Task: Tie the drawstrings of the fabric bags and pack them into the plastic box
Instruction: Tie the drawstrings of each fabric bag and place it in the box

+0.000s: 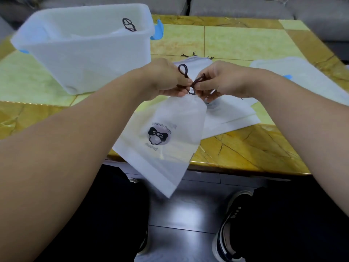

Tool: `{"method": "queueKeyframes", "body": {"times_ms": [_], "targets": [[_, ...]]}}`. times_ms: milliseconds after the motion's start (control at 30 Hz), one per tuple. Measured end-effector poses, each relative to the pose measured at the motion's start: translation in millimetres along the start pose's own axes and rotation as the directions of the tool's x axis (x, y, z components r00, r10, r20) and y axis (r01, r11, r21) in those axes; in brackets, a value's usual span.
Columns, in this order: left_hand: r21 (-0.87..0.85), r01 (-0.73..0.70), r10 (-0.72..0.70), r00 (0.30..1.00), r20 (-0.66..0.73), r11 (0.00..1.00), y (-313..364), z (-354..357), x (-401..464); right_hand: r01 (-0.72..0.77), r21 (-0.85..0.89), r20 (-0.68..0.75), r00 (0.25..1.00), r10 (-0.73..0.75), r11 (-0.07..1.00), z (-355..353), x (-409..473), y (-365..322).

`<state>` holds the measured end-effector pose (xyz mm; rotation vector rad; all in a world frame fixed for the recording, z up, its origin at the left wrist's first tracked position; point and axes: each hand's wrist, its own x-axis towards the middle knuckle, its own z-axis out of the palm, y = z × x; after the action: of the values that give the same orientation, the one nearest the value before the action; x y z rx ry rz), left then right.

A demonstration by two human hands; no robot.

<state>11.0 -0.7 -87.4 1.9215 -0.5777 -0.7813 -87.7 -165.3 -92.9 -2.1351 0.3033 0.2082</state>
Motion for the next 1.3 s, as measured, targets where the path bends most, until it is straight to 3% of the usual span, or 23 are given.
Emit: {"method": "queueKeyframes", "body": {"times_ms": [367, 467, 567, 833, 1167, 1300], "targets": [[-0.028, 0.068, -0.069, 0.996, -0.05, 0.997, -0.8, -1.8, 1.9, 0.086, 0.178, -0.202, 0.978, -0.049, 0.98, -6.1, -4.7, 2.2], [-0.057, 0.067, -0.07, 0.997, -0.036, 0.996, -0.1, -0.7, 0.0, 0.055, 0.394, -0.13, 0.992, -0.003, 0.917, -4.4, -4.4, -3.3], [-0.138, 0.048, -0.05, 0.999, -0.011, 0.989, 1.1, 0.4, 0.0, 0.043, 0.472, -0.046, 0.999, -0.024, 0.88, -0.1, -5.2, -8.4], [-0.232, 0.04, -0.044, 0.999, -0.013, 0.972, -2.3, -3.7, 2.2, 0.025, 0.488, -0.031, 0.999, -0.011, 0.873, 2.6, -4.8, -10.5], [-0.255, -0.054, 0.046, 0.998, -0.036, 0.966, 1.3, 1.2, -2.7, 0.05, 0.409, -0.241, 0.969, 0.056, 0.911, 10.6, 0.0, -6.5], [-0.27, -0.082, 0.079, 0.997, -0.022, 0.959, 4.5, 0.2, -5.1, 0.08, 0.373, -0.257, 0.966, 0.02, 0.924, 9.7, -2.1, -6.8]]}}
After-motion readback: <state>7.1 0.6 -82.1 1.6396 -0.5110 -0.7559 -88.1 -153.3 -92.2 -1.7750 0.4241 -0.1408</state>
